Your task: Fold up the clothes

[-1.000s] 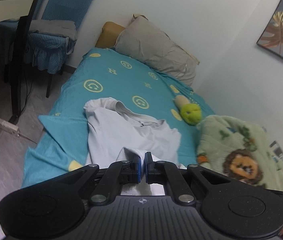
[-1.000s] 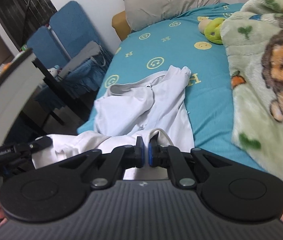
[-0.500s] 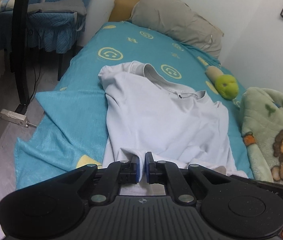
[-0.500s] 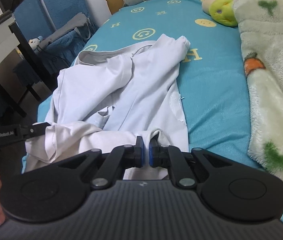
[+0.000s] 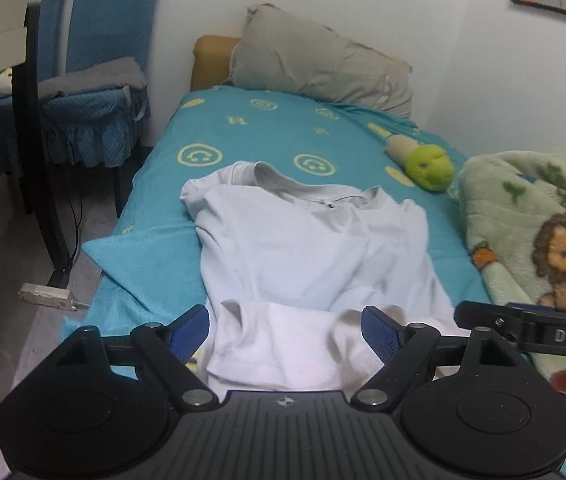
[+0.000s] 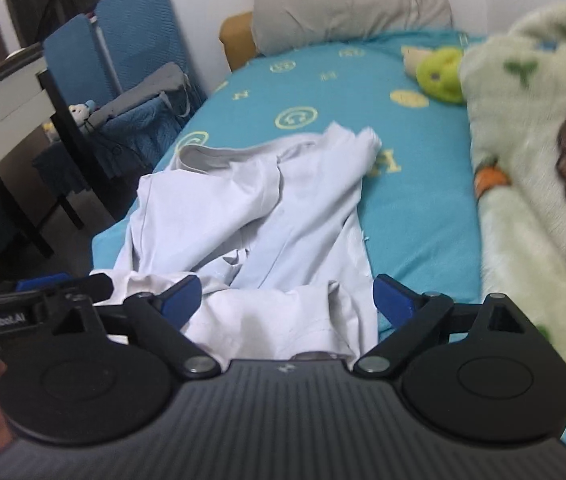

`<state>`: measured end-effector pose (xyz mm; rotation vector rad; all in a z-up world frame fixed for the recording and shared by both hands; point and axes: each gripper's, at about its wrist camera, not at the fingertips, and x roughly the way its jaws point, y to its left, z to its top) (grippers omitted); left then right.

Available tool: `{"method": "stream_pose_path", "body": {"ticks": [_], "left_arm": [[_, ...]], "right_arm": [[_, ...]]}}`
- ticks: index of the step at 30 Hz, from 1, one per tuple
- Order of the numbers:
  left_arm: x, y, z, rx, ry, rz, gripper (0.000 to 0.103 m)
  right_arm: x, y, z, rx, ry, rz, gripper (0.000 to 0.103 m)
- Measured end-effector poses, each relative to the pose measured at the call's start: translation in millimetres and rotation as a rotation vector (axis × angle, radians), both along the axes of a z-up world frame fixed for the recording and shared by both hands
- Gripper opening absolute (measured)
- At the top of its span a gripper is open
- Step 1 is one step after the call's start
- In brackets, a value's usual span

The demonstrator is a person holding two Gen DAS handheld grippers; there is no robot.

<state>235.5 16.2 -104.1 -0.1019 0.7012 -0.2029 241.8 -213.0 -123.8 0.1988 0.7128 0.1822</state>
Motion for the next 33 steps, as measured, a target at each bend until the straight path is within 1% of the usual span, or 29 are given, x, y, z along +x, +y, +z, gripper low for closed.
{"method": "stream_pose_path", "body": {"ticks": [2, 4, 6, 7, 10, 13, 14, 17, 18, 19, 21, 22, 23, 24, 26, 27, 29, 30, 31, 32, 33], "left_arm": [[-13, -1, 8, 0.011, -0.017, -0.001, 0.092], [-26, -1, 16, 0.014, -0.025, 0.004, 0.094], [-40, 1, 22, -0.006, -0.014, 0.011, 0.094], [-46, 3, 24, -0.022, 0.001, 0.018, 0.094], [-59, 9, 23, -0.086, 0.078, 0.042, 0.094], [-67, 13, 18, -0.117, 0.12, 0.061, 0.093], [-68, 14, 16, -0.112, 0.131, 0.065, 0.091], [-66, 14, 9, -0.042, 0.133, 0.091, 0.083], [-64, 16, 6, -0.026, 0.137, 0.103, 0.082], [-62, 18, 2, -0.02, 0.143, 0.111, 0.079], [-57, 23, -5, -0.041, 0.163, 0.115, 0.072], [-55, 25, -9, -0.058, 0.172, 0.116, 0.068], [-53, 27, -13, -0.074, 0.181, 0.115, 0.066], [-51, 27, -16, -0.087, 0.19, 0.113, 0.065], [-46, 27, -23, -0.091, 0.209, 0.108, 0.059], [-44, 25, -27, -0.085, 0.216, 0.109, 0.057], [-41, 22, -33, -0.067, 0.227, 0.104, 0.048], [-40, 21, -37, -0.056, 0.232, 0.1, 0.046], [-39, 20, -39, -0.043, 0.233, 0.097, 0.04], [-40, 19, -40, -0.03, 0.227, 0.096, 0.034], [-41, 18, -40, -0.019, 0.22, 0.096, 0.03]], "right_arm": [[-9, 0, 5, -0.004, -0.011, -0.005, 0.094], [-18, -1, 9, -0.003, -0.018, -0.01, 0.094], [-28, -2, 15, -0.003, -0.032, -0.019, 0.094], [-33, -3, 18, -0.001, -0.038, -0.026, 0.094], [-50, -7, 25, 0.002, -0.044, -0.049, 0.094], [-65, -10, 28, -0.006, -0.044, -0.06, 0.094], [-69, -11, 28, 0.001, -0.04, -0.062, 0.094], [-74, -18, 24, 0.046, -0.017, -0.07, 0.093], [-75, -21, 23, 0.061, -0.009, -0.073, 0.093], [-75, -24, 20, 0.077, 0.002, -0.077, 0.093], [-70, -30, 12, 0.124, 0.04, -0.084, 0.088], [-68, -33, 8, 0.148, 0.061, -0.088, 0.078], [-65, -37, 4, 0.17, 0.088, -0.096, 0.072], [-63, -40, -2, 0.188, 0.109, -0.104, 0.073], [-59, -44, -12, 0.21, 0.144, -0.118, 0.072], [-57, -45, -17, 0.214, 0.158, -0.123, 0.071], [-53, -46, -25, 0.224, 0.178, -0.12, 0.068], [-51, -46, -28, 0.23, 0.186, -0.112, 0.068], [-49, -45, -31, 0.235, 0.19, -0.099, 0.064], [-48, -42, -33, 0.232, 0.195, -0.084, 0.05], [-46, -38, -35, 0.215, 0.202, -0.071, 0.043]]}}
